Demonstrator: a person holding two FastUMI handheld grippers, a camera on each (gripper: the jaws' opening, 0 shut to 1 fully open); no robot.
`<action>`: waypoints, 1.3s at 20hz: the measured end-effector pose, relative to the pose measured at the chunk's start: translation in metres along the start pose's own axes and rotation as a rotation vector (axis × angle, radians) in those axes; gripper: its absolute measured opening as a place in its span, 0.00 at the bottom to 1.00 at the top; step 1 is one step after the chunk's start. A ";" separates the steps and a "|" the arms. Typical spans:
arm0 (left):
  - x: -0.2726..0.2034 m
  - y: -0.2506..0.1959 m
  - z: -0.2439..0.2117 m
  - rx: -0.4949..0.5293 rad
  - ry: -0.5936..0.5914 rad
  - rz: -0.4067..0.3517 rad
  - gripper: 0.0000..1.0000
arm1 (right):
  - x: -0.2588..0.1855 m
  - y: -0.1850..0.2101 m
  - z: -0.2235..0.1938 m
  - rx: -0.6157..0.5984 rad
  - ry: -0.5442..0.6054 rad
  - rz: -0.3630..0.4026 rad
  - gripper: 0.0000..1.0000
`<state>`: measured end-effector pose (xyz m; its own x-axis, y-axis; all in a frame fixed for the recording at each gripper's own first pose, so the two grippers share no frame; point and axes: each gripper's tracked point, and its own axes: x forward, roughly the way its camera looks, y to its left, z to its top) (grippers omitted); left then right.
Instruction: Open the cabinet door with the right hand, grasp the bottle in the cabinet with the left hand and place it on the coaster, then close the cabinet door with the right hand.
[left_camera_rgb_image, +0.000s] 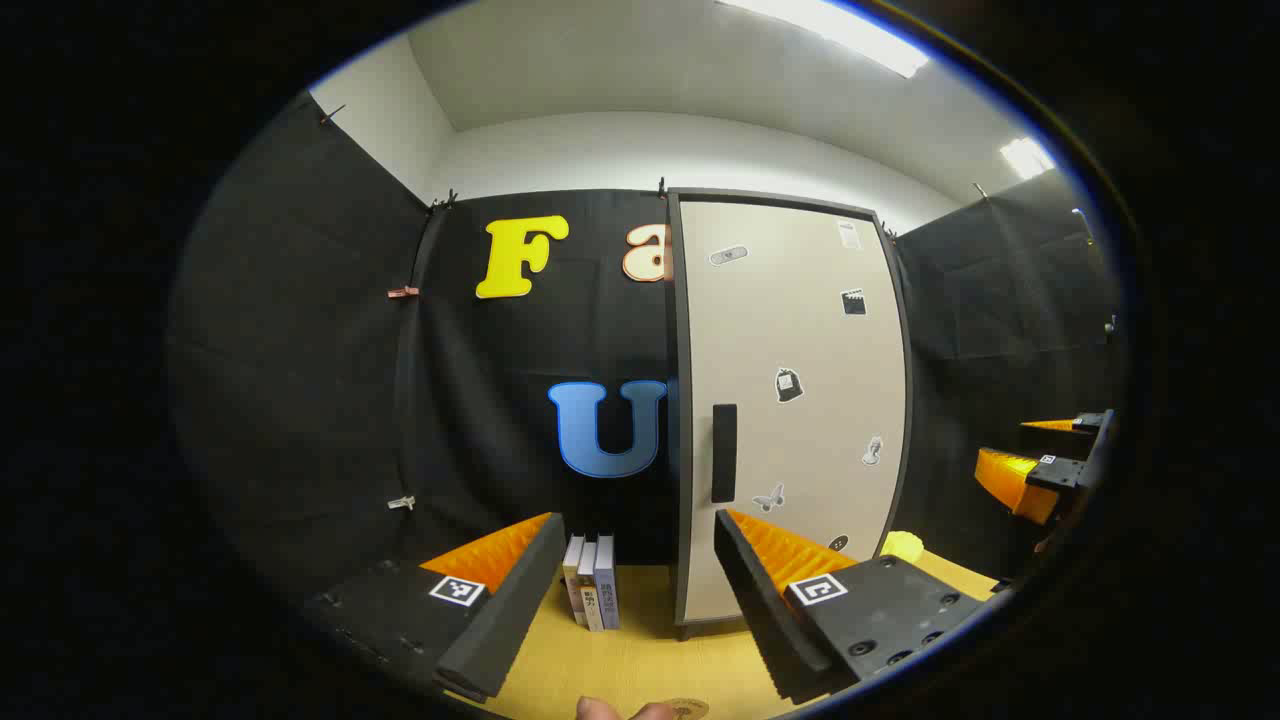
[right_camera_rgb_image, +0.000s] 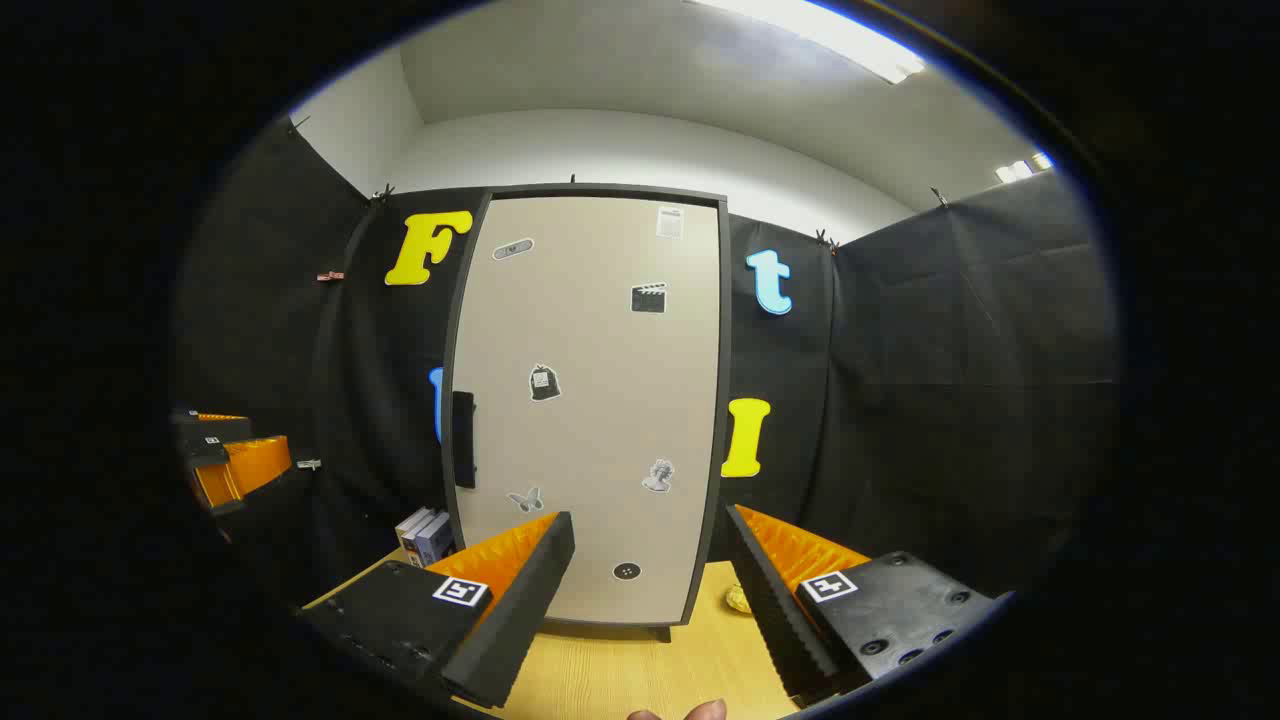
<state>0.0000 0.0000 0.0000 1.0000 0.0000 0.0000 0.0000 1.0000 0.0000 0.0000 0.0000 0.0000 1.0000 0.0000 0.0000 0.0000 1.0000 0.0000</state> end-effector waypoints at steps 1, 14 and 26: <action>0.001 0.001 0.001 0.003 0.000 0.000 0.97 | 0.000 0.001 -0.001 0.000 0.004 0.000 0.97; 0.005 0.002 -0.003 -0.001 0.004 -0.007 0.95 | 0.002 0.009 -0.005 -0.003 0.014 0.004 0.97; 0.012 0.010 -0.008 0.000 0.002 -0.010 0.95 | 0.021 0.038 -0.001 0.019 0.025 0.042 0.97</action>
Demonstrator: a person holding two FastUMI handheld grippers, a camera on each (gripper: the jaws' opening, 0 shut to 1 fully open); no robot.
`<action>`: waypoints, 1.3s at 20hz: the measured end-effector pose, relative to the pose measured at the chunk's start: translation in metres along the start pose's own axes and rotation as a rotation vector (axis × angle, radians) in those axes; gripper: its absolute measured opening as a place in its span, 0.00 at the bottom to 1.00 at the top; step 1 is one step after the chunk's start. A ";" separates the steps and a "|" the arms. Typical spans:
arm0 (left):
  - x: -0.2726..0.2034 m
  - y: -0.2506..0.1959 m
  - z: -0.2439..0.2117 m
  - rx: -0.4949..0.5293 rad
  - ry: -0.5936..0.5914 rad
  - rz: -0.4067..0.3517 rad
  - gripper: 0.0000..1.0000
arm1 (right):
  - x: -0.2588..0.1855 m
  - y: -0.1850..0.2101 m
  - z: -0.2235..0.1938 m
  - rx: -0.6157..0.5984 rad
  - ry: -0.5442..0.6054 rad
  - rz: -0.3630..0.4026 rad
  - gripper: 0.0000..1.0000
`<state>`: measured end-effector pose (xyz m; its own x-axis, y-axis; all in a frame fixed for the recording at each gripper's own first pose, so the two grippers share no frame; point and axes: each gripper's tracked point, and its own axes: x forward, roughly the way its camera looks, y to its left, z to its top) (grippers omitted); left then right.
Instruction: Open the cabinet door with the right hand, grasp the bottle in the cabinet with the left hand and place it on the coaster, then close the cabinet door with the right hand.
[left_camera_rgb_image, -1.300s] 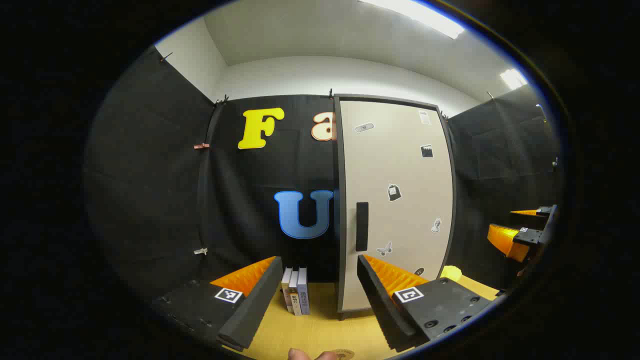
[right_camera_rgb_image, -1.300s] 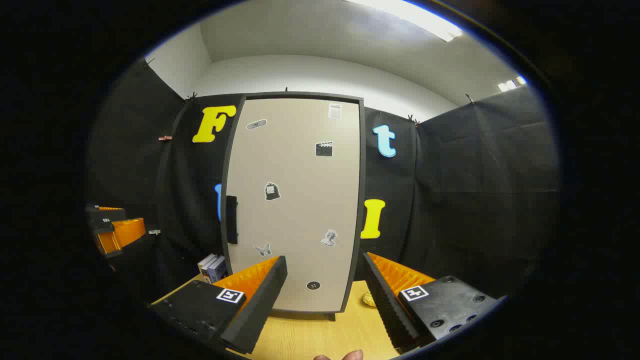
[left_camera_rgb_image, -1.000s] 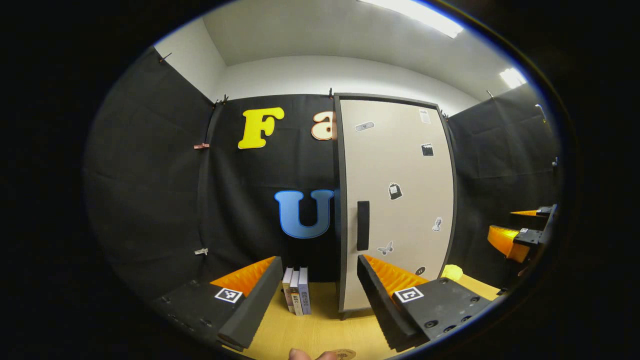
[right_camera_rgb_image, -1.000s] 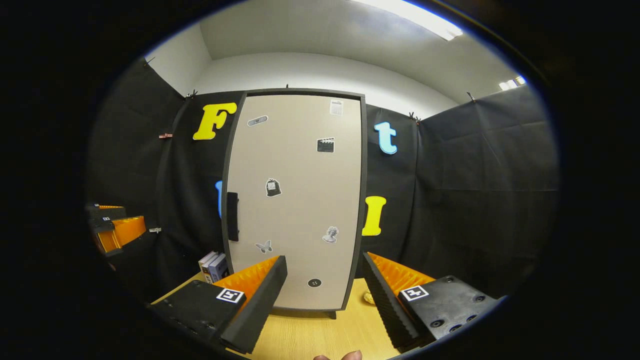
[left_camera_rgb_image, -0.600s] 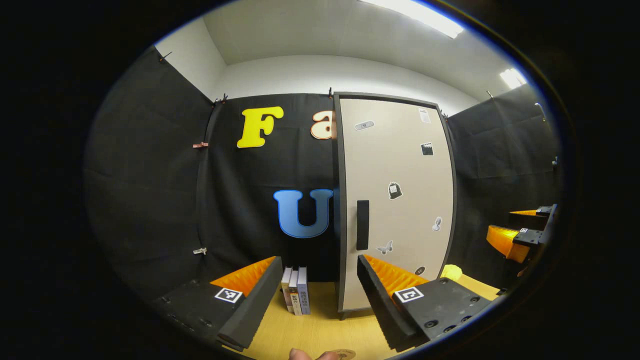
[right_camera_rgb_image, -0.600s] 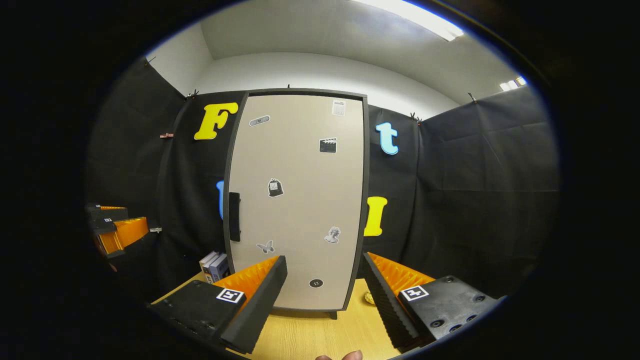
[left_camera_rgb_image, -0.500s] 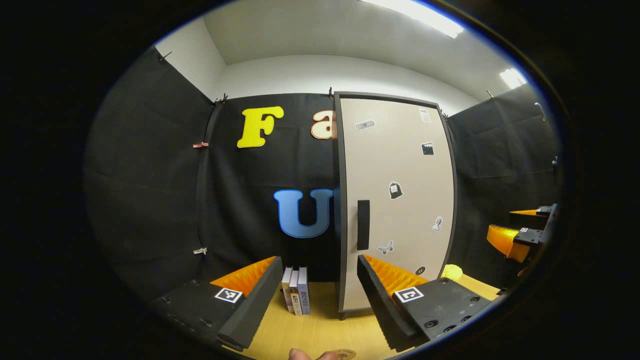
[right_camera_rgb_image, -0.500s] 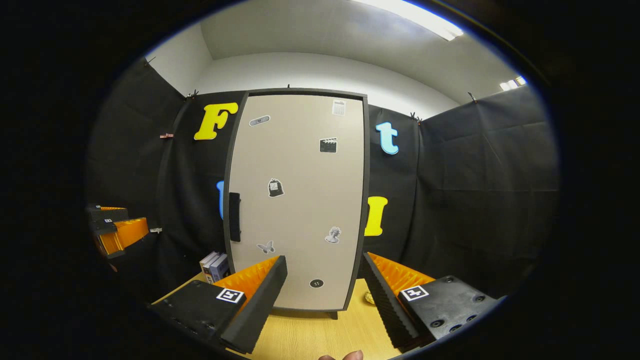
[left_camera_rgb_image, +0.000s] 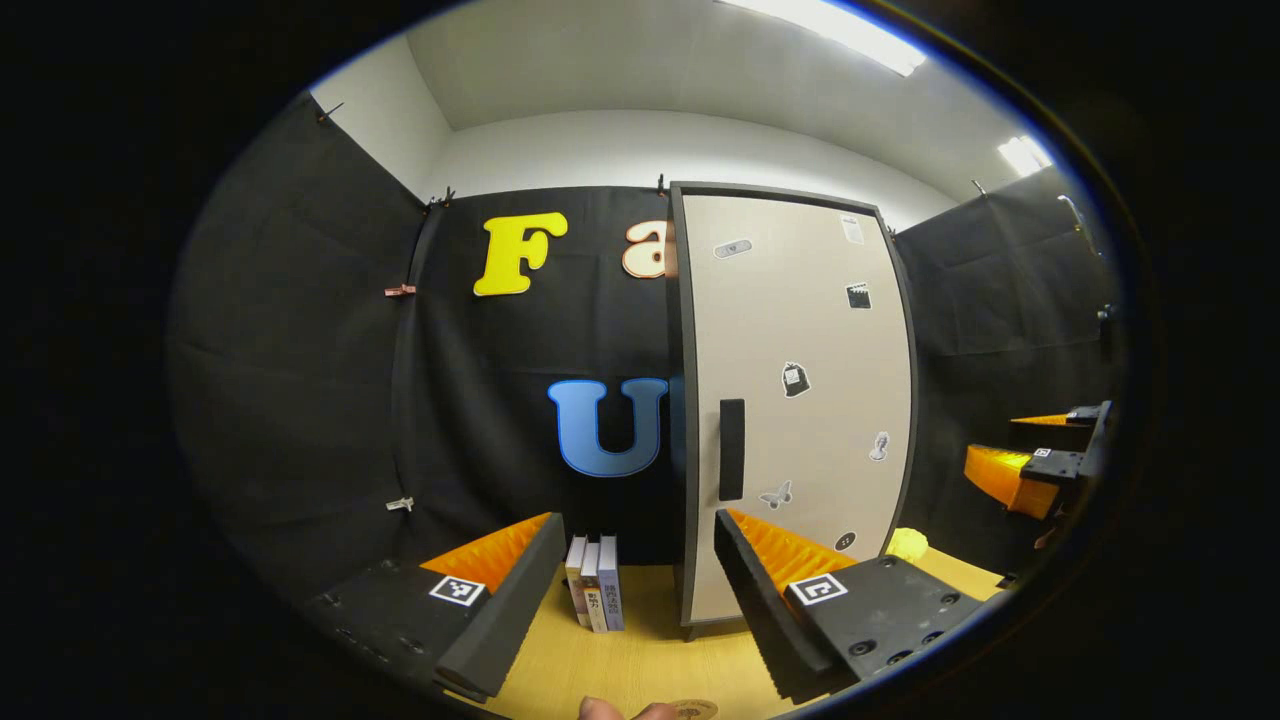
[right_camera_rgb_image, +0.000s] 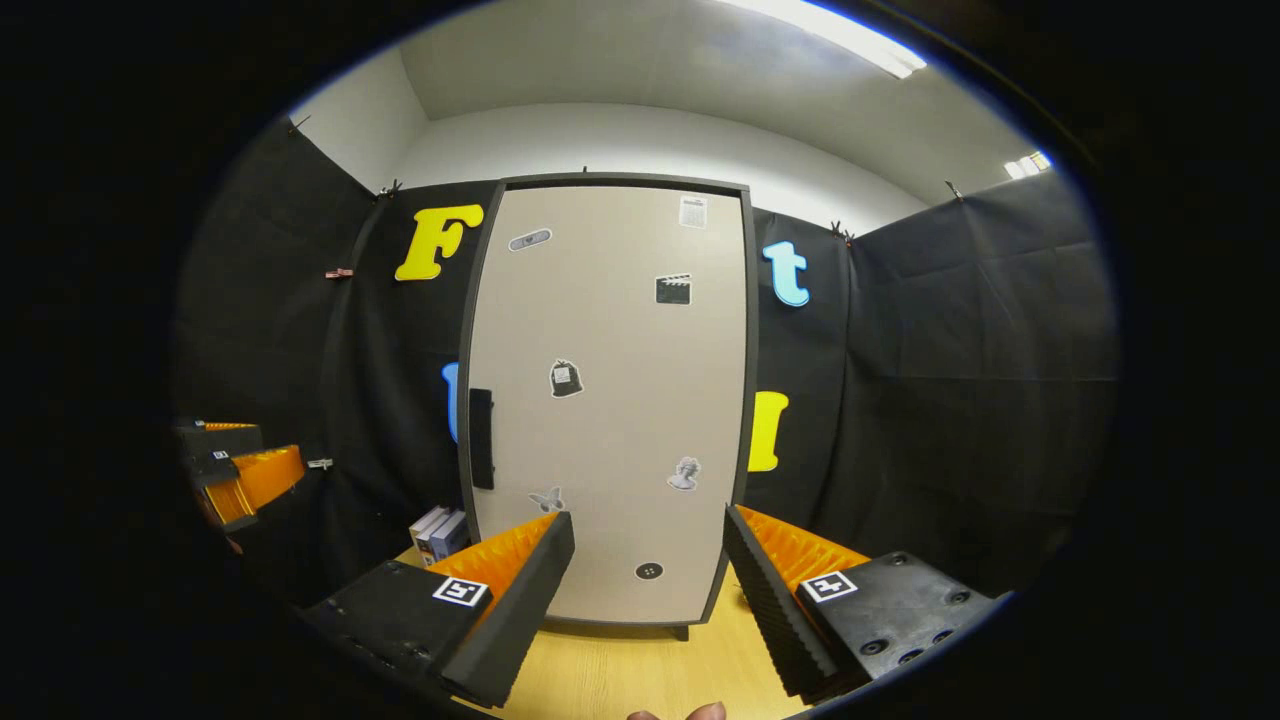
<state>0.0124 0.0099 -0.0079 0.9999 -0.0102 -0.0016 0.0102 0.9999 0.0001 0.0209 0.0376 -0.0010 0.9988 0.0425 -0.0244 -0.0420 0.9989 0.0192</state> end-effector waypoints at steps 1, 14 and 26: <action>0.000 0.002 -0.001 -0.002 0.001 0.001 0.95 | 0.006 0.008 0.002 -0.002 0.000 0.010 0.97; 0.009 0.060 -0.037 0.008 0.048 0.077 0.95 | 0.123 0.143 -0.004 0.126 0.024 0.162 0.97; 0.003 0.104 -0.059 -0.004 0.079 0.161 0.95 | 0.219 0.194 -0.043 0.132 0.064 0.128 0.70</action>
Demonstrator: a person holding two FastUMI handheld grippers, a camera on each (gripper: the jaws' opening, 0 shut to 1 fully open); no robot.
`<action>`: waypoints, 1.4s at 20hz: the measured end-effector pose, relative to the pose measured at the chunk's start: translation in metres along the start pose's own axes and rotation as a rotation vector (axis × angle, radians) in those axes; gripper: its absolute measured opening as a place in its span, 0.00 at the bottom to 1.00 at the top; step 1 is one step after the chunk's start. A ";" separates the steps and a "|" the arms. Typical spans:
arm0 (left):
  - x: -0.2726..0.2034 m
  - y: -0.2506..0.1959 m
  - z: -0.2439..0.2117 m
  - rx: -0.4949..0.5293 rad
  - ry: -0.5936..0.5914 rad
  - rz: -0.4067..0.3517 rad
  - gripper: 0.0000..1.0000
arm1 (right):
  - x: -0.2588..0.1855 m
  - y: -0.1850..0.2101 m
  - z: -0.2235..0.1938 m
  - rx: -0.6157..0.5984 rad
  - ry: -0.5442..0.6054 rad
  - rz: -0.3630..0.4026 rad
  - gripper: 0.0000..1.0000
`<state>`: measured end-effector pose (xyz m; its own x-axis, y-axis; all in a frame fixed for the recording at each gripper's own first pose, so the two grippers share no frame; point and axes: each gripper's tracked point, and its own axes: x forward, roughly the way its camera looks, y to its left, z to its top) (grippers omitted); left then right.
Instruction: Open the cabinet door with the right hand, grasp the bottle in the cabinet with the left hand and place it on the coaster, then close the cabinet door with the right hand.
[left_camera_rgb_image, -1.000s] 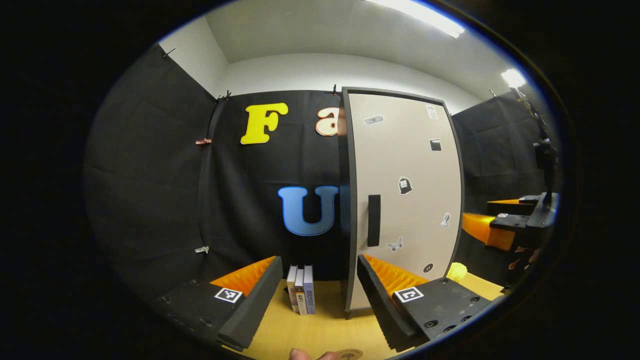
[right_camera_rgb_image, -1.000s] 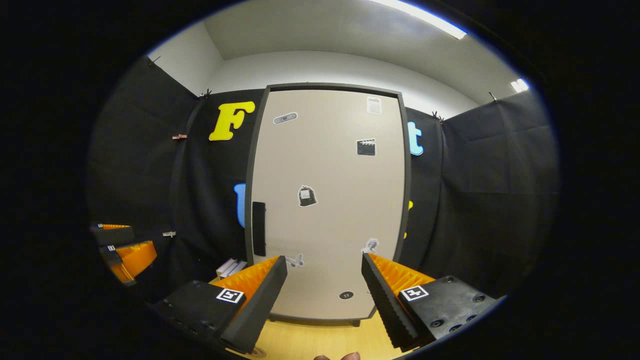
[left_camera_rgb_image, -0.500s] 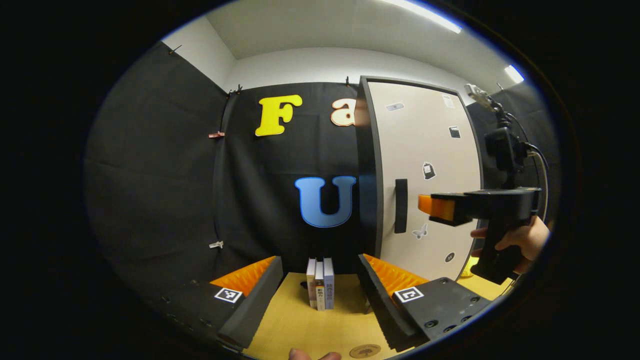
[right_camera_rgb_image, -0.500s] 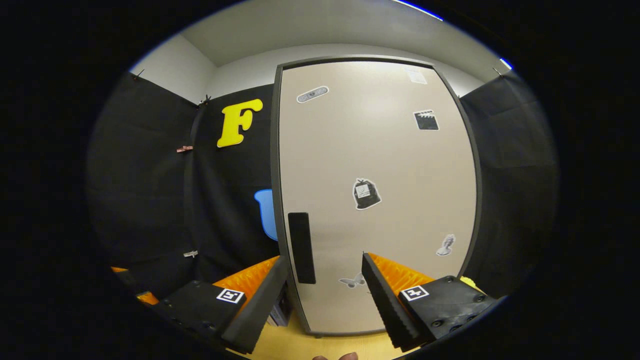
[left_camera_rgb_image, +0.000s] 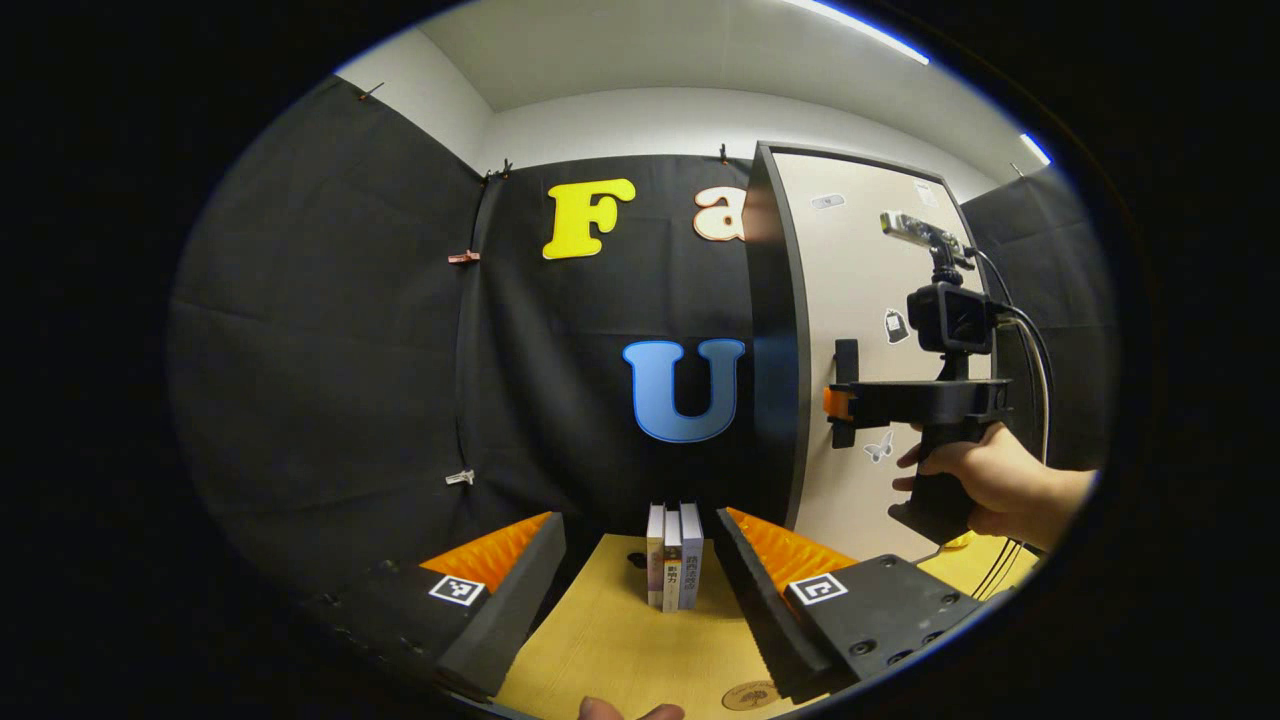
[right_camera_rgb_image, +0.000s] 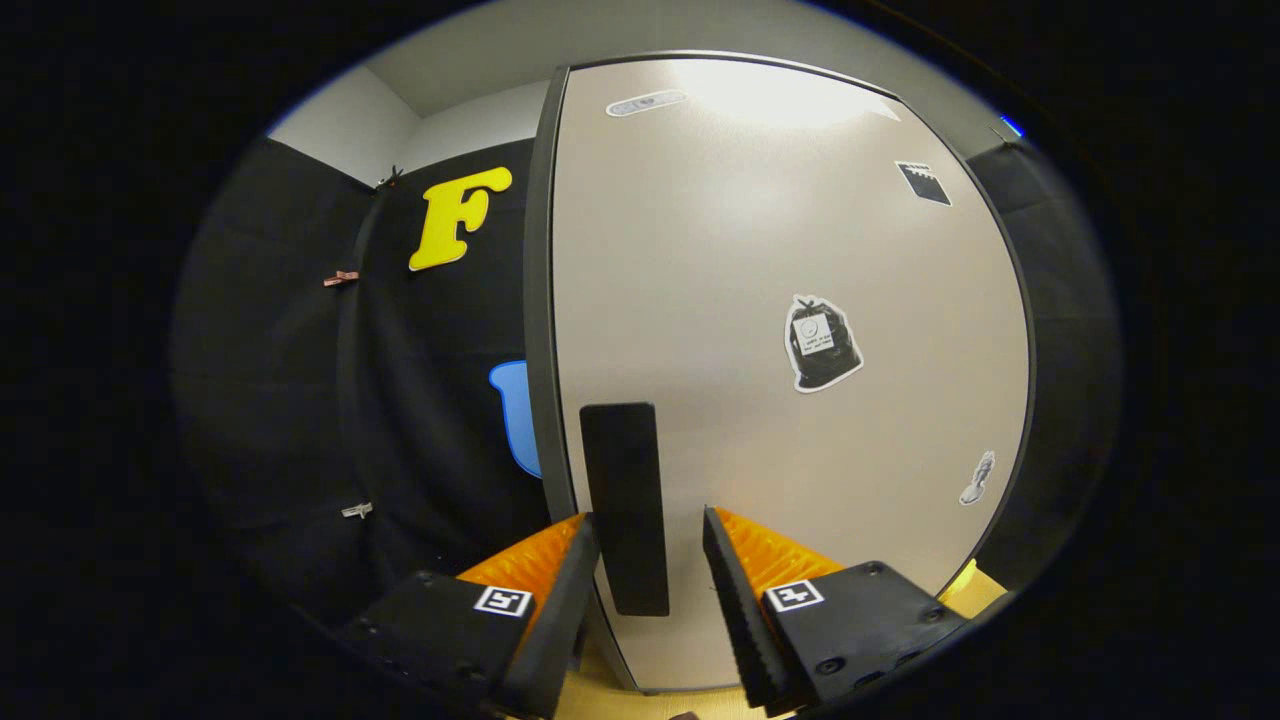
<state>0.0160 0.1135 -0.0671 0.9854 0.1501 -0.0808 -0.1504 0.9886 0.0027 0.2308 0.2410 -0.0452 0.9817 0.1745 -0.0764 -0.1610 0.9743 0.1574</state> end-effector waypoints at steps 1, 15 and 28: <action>0.000 0.001 0.000 -0.001 0.000 0.005 0.95 | 0.003 0.005 -0.002 -0.001 0.001 0.013 0.63; -0.021 0.010 0.009 0.005 -0.014 0.037 0.95 | -0.017 0.008 -0.001 0.010 0.048 0.078 0.19; -0.058 -0.042 0.032 0.014 -0.054 -0.011 0.96 | -0.098 -0.015 0.010 0.018 0.079 0.209 0.19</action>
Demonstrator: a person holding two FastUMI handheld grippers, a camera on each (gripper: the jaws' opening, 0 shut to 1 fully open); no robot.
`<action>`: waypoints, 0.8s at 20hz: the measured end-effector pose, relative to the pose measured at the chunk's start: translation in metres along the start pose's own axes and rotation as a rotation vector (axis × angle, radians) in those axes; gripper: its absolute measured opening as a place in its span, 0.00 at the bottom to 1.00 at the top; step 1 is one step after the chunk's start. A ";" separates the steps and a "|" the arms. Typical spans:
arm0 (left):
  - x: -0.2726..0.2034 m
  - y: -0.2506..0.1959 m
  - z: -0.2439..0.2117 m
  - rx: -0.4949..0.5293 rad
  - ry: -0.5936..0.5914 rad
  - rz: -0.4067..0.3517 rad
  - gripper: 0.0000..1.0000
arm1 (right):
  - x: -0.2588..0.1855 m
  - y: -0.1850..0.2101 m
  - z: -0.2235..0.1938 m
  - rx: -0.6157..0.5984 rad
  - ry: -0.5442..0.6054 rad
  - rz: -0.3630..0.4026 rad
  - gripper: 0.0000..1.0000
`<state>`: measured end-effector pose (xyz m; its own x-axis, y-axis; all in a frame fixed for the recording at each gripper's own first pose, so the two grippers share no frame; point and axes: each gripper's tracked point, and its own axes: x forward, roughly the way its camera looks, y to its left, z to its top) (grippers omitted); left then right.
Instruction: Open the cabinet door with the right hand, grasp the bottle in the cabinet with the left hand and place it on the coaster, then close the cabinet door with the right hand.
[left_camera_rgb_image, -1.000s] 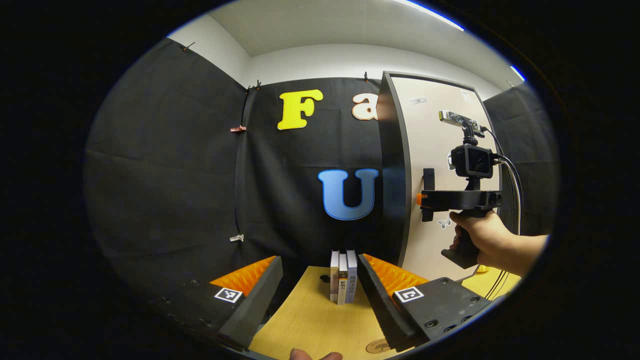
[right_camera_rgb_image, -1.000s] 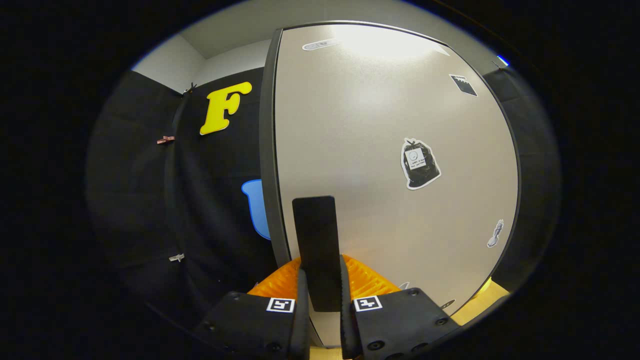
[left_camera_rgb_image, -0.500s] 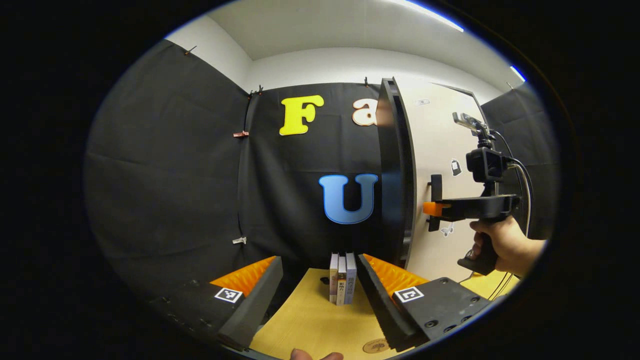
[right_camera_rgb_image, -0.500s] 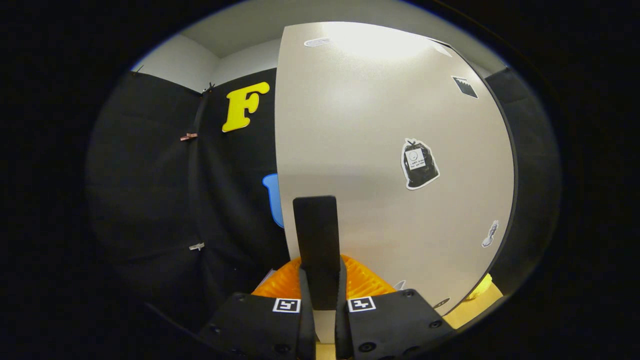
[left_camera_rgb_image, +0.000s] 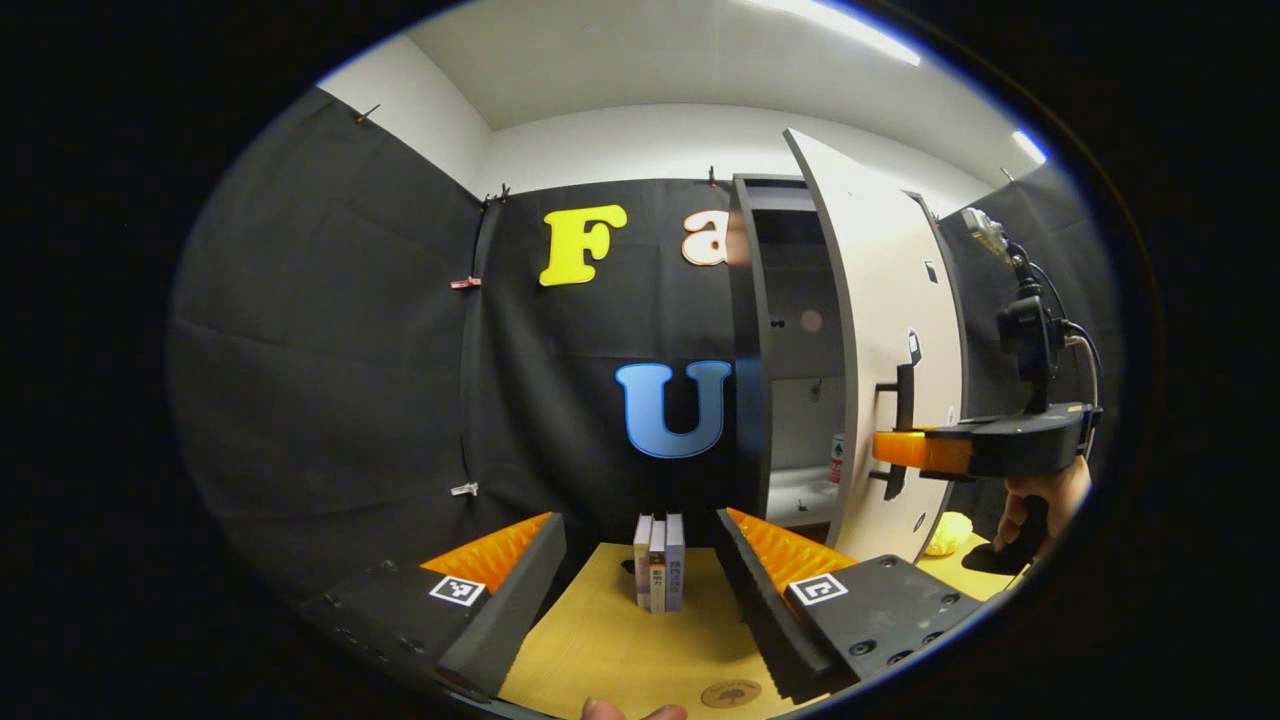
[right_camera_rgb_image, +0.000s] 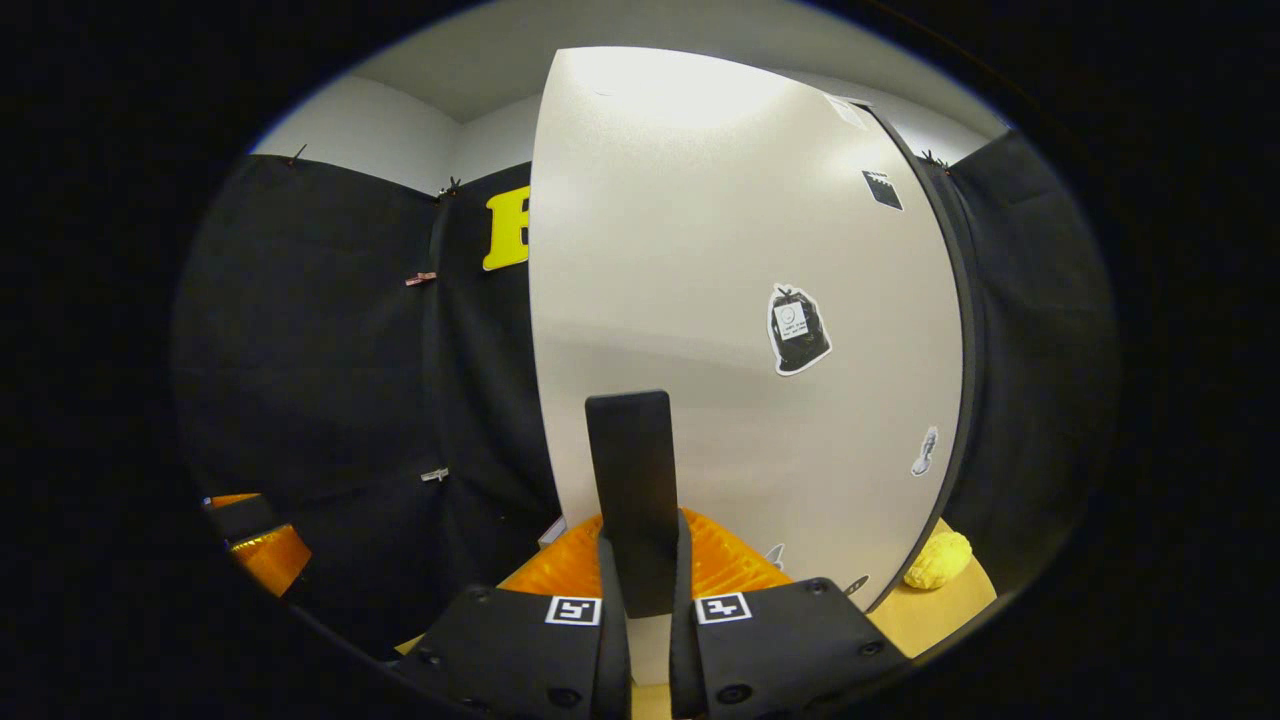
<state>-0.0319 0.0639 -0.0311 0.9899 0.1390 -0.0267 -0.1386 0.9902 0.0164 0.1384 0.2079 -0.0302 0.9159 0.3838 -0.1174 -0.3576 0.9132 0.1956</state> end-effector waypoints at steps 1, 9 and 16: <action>-0.001 -0.005 0.003 0.005 -0.004 -0.007 0.94 | -0.004 -0.002 0.000 0.002 0.003 0.003 0.19; -0.003 -0.056 0.013 -0.006 -0.021 -0.083 0.94 | -0.032 -0.025 0.001 0.002 0.012 -0.027 0.19; 0.001 -0.093 0.015 -0.016 -0.026 -0.165 0.94 | -0.053 -0.063 0.006 -0.035 -0.007 -0.168 0.18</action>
<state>-0.0173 -0.0278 -0.0181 0.9997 -0.0252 -0.0015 0.0252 0.9997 -0.0022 0.1130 0.1295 -0.0308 0.9645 0.2246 -0.1386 -0.2055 0.9687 0.1394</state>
